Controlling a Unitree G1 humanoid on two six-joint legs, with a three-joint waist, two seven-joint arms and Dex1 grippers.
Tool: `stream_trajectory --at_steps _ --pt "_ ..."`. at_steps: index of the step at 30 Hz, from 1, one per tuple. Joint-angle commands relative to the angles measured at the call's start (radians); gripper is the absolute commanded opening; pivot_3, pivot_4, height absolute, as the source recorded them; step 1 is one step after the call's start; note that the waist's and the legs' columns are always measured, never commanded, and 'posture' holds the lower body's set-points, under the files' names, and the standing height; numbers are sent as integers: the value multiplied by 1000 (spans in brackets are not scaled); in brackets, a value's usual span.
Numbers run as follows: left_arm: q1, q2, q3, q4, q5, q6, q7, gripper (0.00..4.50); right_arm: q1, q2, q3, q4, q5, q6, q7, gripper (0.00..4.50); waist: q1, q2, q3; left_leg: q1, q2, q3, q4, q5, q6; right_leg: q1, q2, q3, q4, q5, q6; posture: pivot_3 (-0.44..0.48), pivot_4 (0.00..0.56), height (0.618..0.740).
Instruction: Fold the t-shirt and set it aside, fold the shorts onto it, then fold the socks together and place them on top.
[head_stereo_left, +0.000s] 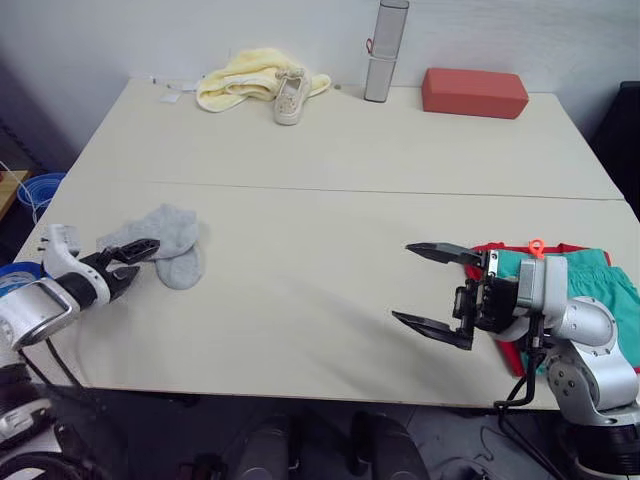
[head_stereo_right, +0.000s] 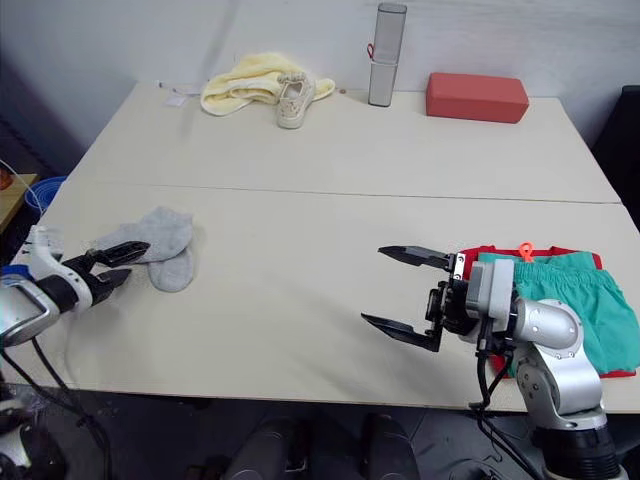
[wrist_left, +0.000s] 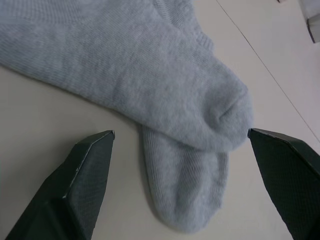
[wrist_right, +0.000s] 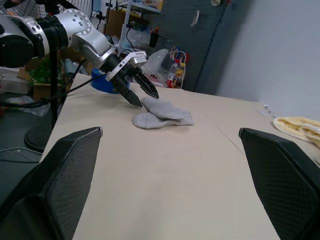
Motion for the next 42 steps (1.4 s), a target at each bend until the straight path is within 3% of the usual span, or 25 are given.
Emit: stream_trajectory --at_steps 1,11,14,21,26,29,34,37,40,42 --pt "-101 10 -49 120 83 1 -9 4486 0 -2 -21 -28 15 -8 -5 4500 0 0 0 0 0 0 0 0 0 0 0 0 1 0 0 0 150 740" --pt "-311 -15 -285 408 396 -57 -177 4486 24 9 -57 -24 51 -22 1 4500 13 2 -2 7 -2 2 0 2 0 5 -1 1 1 0 0 0 150 740" --pt "-329 -34 -338 462 474 -79 -242 3928 34 12 -67 -34 60 -21 -3 4500 16 7 -5 17 -2 2 -3 1 -1 15 -1 1 -4 0 0 0 150 740" --pt "-339 -87 -398 537 613 -134 -337 1644 61 19 -76 -54 70 -16 -21 4500 36 15 -10 17 -2 2 -3 1 -1 16 -4 1 -5 0 0 0 150 740" --pt "-334 -104 -371 551 666 -170 -374 27 62 20 -75 -72 65 -4 -57 4500 48 17 -12 17 -3 2 -3 0 1 16 -5 1 -6 0 1 0 150 740" --pt "-315 -118 -325 527 654 -171 -381 27 74 13 -81 -87 69 6 -74 4500 52 18 -12 17 -3 2 -3 0 1 16 -5 1 -7 0 1 0 150 740" --pt "-271 -143 -266 346 598 -58 -383 27 84 1 -86 -99 67 15 -89 4500 53 18 -12 16 -3 1 -3 -1 2 16 -5 2 -8 0 1 0 150 740" --pt "-221 -184 -213 117 528 75 -357 27 95 -8 -97 -101 69 22 -85 4500 51 17 -11 15 -3 1 -3 -2 3 16 -5 1 -9 1 2 0 150 740" --pt "-166 -271 -146 -140 488 222 -288 27 108 -17 -109 -100 72 26 -77 4500 51 11 -8 13 -3 1 -3 -3 3 16 -5 1 -12 1 2 0 150 740" --pt "-136 -376 -90 -295 475 314 -239 27 120 -23 -118 -95 77 26 -65 4500 47 7 -6 13 -3 1 -3 -3 3 16 -5 1 -13 1 3 0 150 740"
